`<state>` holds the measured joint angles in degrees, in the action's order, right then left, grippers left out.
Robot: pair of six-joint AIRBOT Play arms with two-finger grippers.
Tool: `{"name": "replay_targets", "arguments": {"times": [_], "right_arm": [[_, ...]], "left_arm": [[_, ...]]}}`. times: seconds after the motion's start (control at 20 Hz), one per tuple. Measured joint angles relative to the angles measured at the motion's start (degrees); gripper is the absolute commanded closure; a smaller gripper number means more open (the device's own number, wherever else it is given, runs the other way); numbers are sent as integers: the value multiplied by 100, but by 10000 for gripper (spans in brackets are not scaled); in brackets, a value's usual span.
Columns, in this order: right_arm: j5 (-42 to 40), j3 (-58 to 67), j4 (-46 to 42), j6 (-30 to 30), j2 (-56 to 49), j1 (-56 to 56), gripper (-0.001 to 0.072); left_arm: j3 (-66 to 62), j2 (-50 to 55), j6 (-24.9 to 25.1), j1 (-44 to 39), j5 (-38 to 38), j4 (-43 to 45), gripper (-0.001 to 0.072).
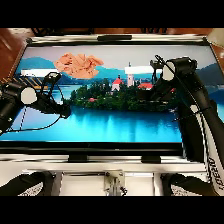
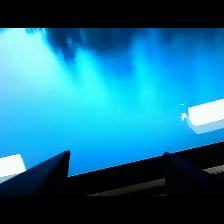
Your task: Fold the shirts.
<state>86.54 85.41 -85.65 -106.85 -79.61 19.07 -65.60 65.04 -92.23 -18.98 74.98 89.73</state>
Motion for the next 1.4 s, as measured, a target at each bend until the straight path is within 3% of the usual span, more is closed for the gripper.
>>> {"name": "replay_targets", "arguments": {"times": [0.9,1.4], "right_arm": [[-15,0,26,-81,0,0,34],[-361,0,-26,313,-2,0,34]], "left_arm": [[0,0,-90,0,-22,-31,-8],[0,173,-452,0,-1316,-476,-7]]}}
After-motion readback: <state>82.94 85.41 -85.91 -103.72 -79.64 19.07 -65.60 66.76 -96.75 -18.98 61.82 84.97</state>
